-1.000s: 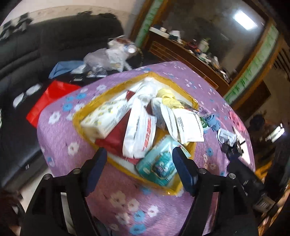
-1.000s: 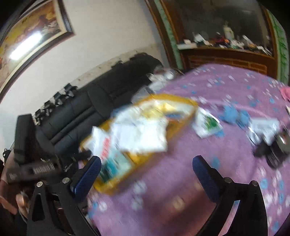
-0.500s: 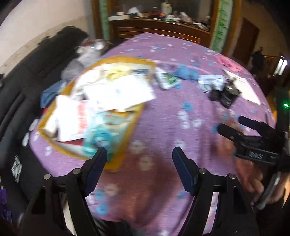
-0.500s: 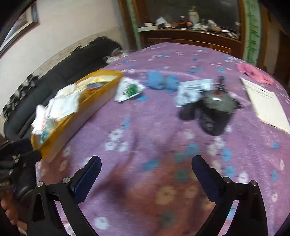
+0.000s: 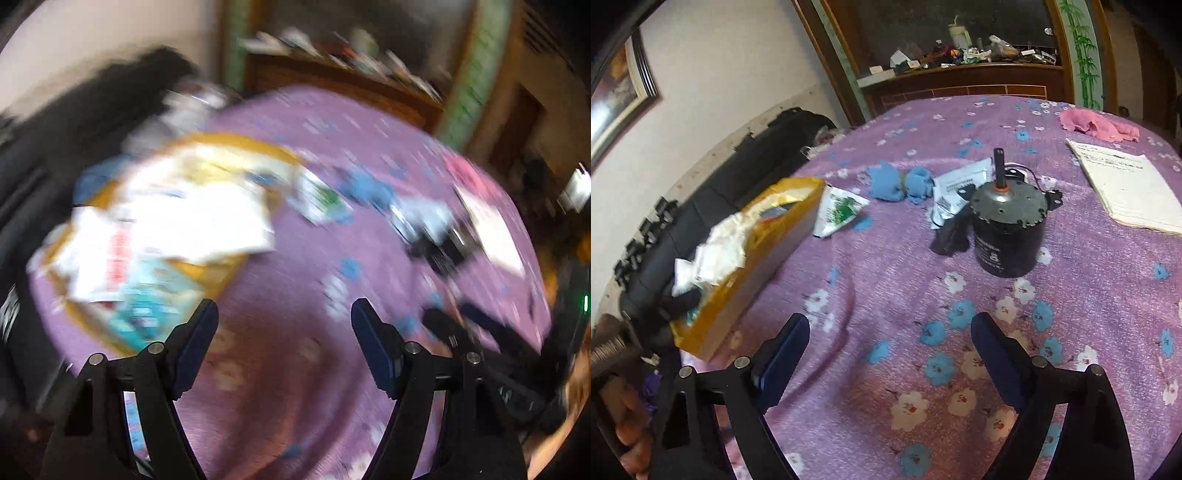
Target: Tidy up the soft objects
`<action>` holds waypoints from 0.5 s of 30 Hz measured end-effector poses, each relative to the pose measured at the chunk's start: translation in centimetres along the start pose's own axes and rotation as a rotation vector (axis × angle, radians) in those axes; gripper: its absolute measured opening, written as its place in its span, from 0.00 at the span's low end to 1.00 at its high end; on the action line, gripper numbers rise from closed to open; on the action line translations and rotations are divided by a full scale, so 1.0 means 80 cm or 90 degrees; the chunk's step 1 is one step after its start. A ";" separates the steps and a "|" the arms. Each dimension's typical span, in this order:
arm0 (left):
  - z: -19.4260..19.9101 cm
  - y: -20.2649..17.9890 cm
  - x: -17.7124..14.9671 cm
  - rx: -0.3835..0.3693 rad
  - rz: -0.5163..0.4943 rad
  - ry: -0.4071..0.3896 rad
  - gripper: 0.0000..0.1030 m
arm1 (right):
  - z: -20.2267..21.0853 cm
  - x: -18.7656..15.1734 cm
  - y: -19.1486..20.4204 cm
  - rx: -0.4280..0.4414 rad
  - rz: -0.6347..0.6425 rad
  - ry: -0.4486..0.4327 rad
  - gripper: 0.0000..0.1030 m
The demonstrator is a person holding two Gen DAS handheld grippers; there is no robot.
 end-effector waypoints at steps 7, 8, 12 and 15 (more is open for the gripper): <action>-0.022 -0.014 0.001 -0.009 -0.022 0.019 0.72 | 0.015 0.000 0.003 0.049 0.000 -0.026 0.88; -0.025 -0.014 -0.001 -0.016 -0.021 0.023 0.72 | 0.016 -0.001 0.002 0.053 -0.002 -0.027 0.88; -0.028 -0.018 -0.006 -0.040 -0.031 0.036 0.72 | 0.013 -0.002 -0.007 0.045 -0.014 -0.025 0.88; -0.021 -0.024 -0.003 -0.080 -0.042 0.027 0.72 | 0.012 -0.003 -0.014 0.044 -0.033 -0.013 0.90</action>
Point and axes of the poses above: each gripper's, at about its wrist camera, not at the fingertips, and z roughly against the way its jaws point, y to its left, x to its top, the point moved 8 cm from there along -z, roughly the way its jaws point
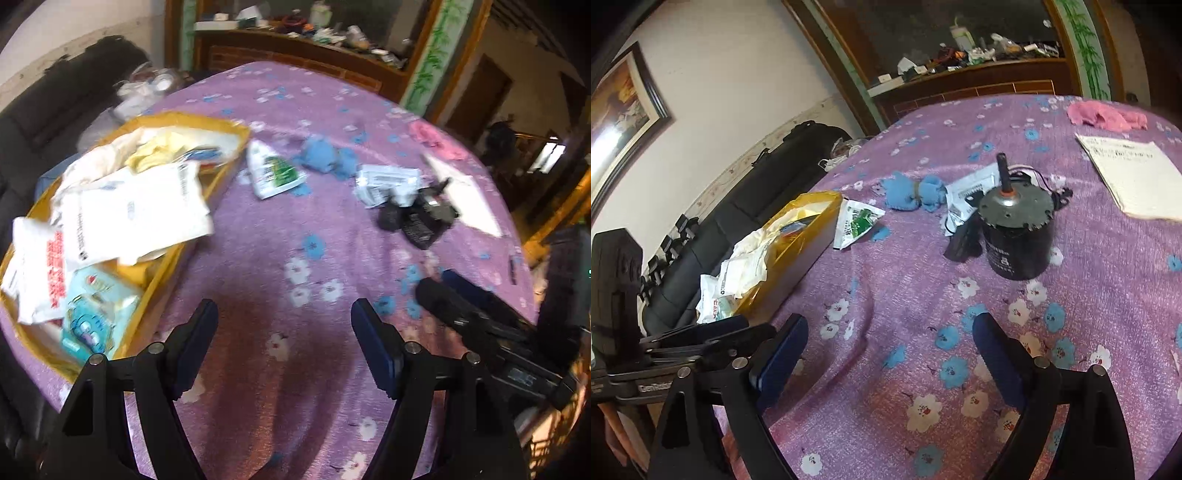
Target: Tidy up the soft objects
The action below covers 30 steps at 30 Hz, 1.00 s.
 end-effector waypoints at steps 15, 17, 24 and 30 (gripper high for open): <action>0.005 0.018 0.031 -0.107 0.010 -0.004 0.72 | -0.007 0.145 0.011 -0.086 0.028 0.028 0.88; 0.006 0.021 0.031 -0.135 0.022 0.002 0.72 | -0.025 0.170 -0.002 -0.110 0.029 0.053 0.87; 0.012 0.037 0.038 -0.123 0.028 -0.014 0.72 | -0.116 0.190 -0.072 -0.152 -0.047 0.241 0.58; 0.001 0.031 0.042 -0.128 0.024 0.014 0.72 | -0.141 0.181 -0.053 -0.142 0.003 0.266 0.10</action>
Point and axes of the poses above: each gripper's, at about its wrist camera, not at the fingertips, and z roughly against the way its jaws point, y to its left, x to its top, the point moved 8 cm from there along -z, roughly the way its jaws point
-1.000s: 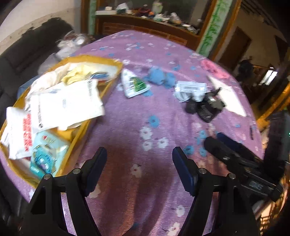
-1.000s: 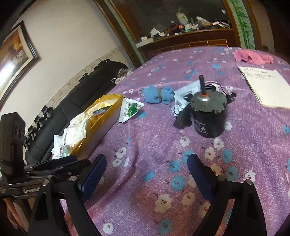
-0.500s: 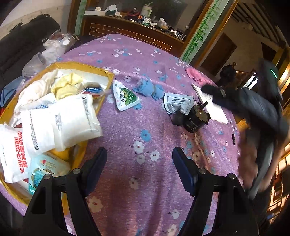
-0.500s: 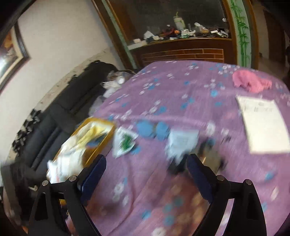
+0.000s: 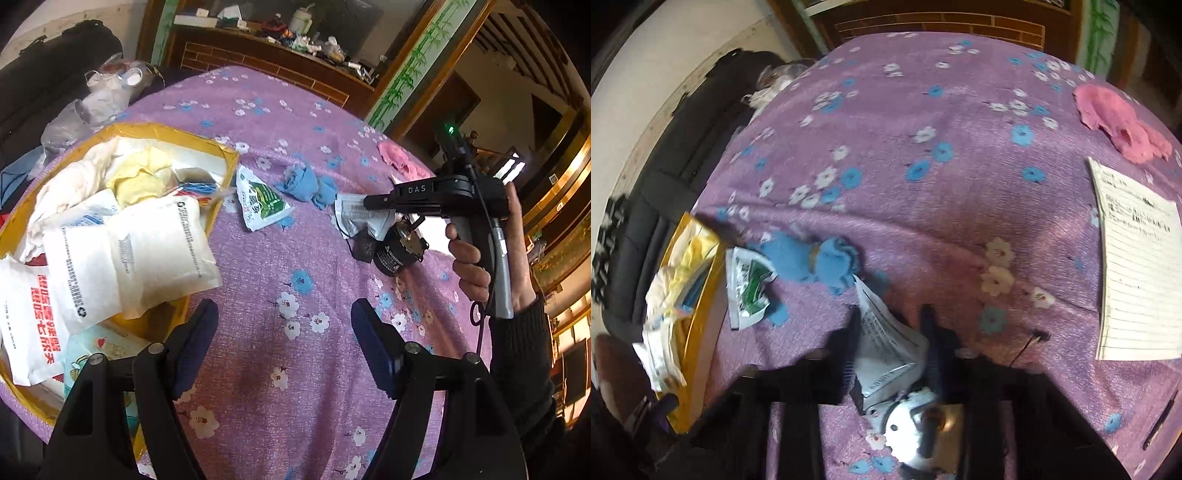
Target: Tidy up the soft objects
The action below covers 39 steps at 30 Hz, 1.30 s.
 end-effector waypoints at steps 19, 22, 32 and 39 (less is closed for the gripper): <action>-0.101 -0.054 0.116 0.093 -0.088 0.043 0.72 | 0.130 -0.118 -0.027 0.193 -0.054 -0.371 0.03; -0.144 -0.056 0.145 0.110 -0.083 0.051 0.71 | 0.126 -0.129 -0.044 0.202 -0.066 -0.380 0.03; -0.199 -0.041 0.153 0.109 -0.020 0.105 0.11 | 0.126 -0.135 -0.065 0.242 -0.111 -0.392 0.03; -0.106 -0.052 0.115 0.029 0.005 0.054 0.09 | 0.129 -0.135 -0.053 0.249 -0.094 -0.393 0.03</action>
Point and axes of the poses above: each gripper's, at about its wrist camera, not at the fingertips, and z roughly against the way its jaws point, y to its left, x to its top, the point moved 8 cm from there along -z, roughly the way its jaws point
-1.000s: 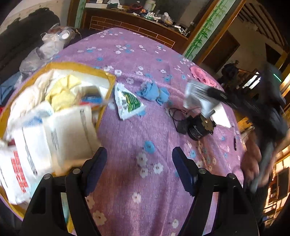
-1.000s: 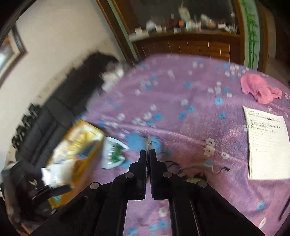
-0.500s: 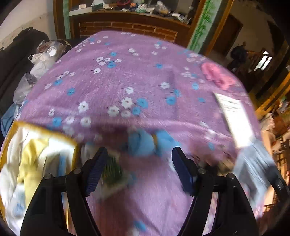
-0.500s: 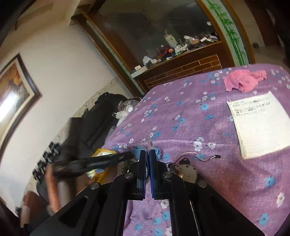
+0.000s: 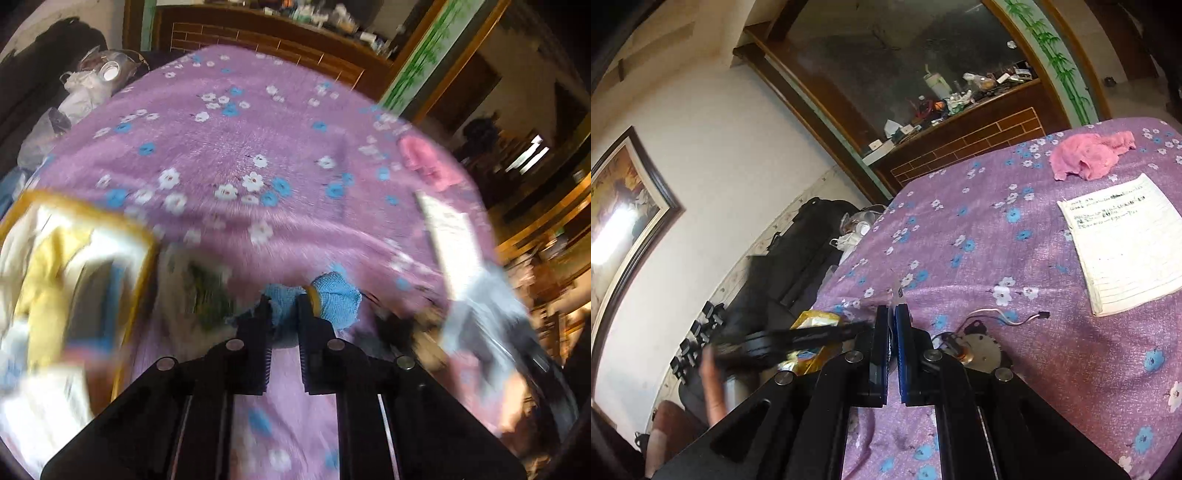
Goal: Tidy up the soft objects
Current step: 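Grasp the blue fuzzy item with the left tool while the right grasps a white packet, then drop the blue item into the tray with the left tool while the right drops its packet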
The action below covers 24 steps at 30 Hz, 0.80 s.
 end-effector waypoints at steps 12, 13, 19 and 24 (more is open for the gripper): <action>0.186 0.150 -0.081 0.011 0.106 -0.131 0.09 | -0.042 -0.052 0.100 0.020 0.104 0.038 0.03; 0.191 0.162 -0.080 0.017 0.113 -0.139 0.09 | -0.048 -0.054 0.112 0.027 0.107 0.046 0.03; 0.189 0.211 -0.051 0.033 0.140 -0.155 0.10 | -0.125 -0.053 0.198 0.055 0.113 0.100 0.03; 0.164 0.240 -0.042 0.096 0.138 -0.129 0.10 | -0.209 -0.040 0.251 0.048 0.114 0.123 0.03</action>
Point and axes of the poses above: each gripper's, at about its wrist camera, not at the fingertips, and z roughly against the way its jaws point, y to its left, x to its top, the point moved 8 cm from there along -z, roughly the way its jaws point
